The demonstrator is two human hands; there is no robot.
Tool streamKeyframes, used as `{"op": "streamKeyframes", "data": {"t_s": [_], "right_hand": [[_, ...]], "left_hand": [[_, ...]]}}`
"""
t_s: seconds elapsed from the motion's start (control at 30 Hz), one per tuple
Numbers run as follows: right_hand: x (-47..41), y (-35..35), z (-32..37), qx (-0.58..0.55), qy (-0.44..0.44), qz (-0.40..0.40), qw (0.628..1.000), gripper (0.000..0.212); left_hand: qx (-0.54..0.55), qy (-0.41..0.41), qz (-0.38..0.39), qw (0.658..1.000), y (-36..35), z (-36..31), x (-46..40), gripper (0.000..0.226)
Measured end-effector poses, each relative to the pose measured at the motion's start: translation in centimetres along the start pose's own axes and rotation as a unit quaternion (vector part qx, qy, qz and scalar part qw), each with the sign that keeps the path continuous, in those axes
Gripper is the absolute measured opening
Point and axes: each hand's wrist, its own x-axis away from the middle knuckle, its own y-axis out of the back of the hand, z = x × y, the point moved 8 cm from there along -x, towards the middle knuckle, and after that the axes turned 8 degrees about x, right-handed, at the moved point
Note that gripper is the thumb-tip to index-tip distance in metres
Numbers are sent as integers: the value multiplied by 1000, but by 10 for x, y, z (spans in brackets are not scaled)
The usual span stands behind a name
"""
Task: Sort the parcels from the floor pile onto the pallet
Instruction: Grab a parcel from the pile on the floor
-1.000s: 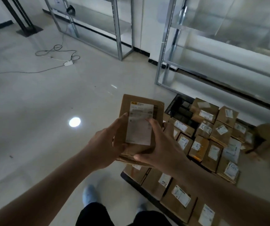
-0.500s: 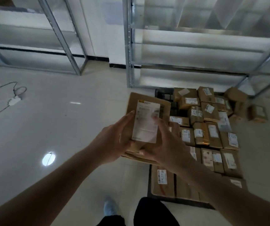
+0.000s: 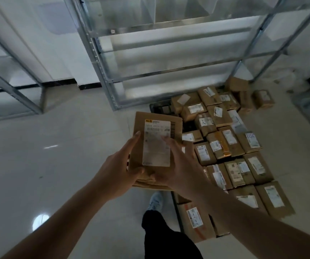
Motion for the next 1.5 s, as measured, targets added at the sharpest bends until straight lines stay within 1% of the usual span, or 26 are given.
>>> {"op": "streamKeyframes", "data": {"t_s": [0.07, 0.23, 0.4, 0.5, 0.6, 0.67, 0.73, 0.8, 0.87, 0.93, 1.0, 1.03, 1.1, 1.17, 1.23, 1.3, 1.37, 1.43, 1.5], "right_hand": [[-41, -4, -7, -13, -2, 3, 1000, 112], [-130, -2, -26, -38, -5, -11, 999, 111], [-195, 1, -63, -77, -36, -30, 996, 106], [-236, -7, -99, -110, -78, -38, 990, 110], [-279, -24, -142, -149, -125, -61, 979, 114], [-309, -42, -172, -173, -165, -74, 968, 117], [-339, -65, -204, -209, -210, -91, 951, 119], [-367, -89, -237, -262, -265, -113, 921, 118], [-393, -117, -265, -331, -327, -125, 877, 113], [-418, -147, -288, -376, -382, -131, 834, 110], [-442, -174, -308, -417, -417, -150, 793, 109], [-452, -185, -318, -425, -429, -164, 780, 108], [-470, -207, -339, -422, -446, -182, 769, 106], [-486, -232, -360, -420, -462, -185, 759, 107], [-496, -258, -382, -417, -482, -181, 749, 103], [-503, -280, -400, -424, -496, -171, 738, 90], [-510, -296, -418, -435, -492, -163, 737, 75], [-511, -307, -437, -435, -489, -162, 739, 76], [-507, -317, -457, -447, -497, -167, 725, 80]], "left_hand": [[1, 16, 2, 1000, 13, 6, -39, 104], [19, 27, -11, 999, 40, 11, -133, 102], [36, 70, 5, 997, 42, 20, -225, 98], [33, 78, 25, 996, 34, 32, -288, 87], [13, 51, 59, 997, 20, 52, -358, 74], [15, 45, 88, 995, 6, 73, -407, 73], [18, 40, 121, 992, -12, 95, -456, 71], [16, 41, 156, 987, -32, 121, -505, 70], [7, 56, 196, 979, -53, 151, -550, 70], [-10, 59, 232, 971, -73, 180, -592, 69], [-18, 57, 255, 965, -88, 205, -630, 68], [-17, 58, 265, 962, -96, 216, -647, 68], [-13, 51, 279, 959, -114, 238, -680, 69], [-10, 48, 289, 956, -136, 261, -709, 69], [-6, 57, 306, 950, -161, 284, -731, 69], [3, 56, 322, 945, -184, 303, -748, 71], [-9, 61, 327, 943, -204, 324, -762, 70], [-31, 65, 342, 937, -225, 341, -774, 70], [-41, 64, 355, 932, -245, 349, -782, 71]]}}
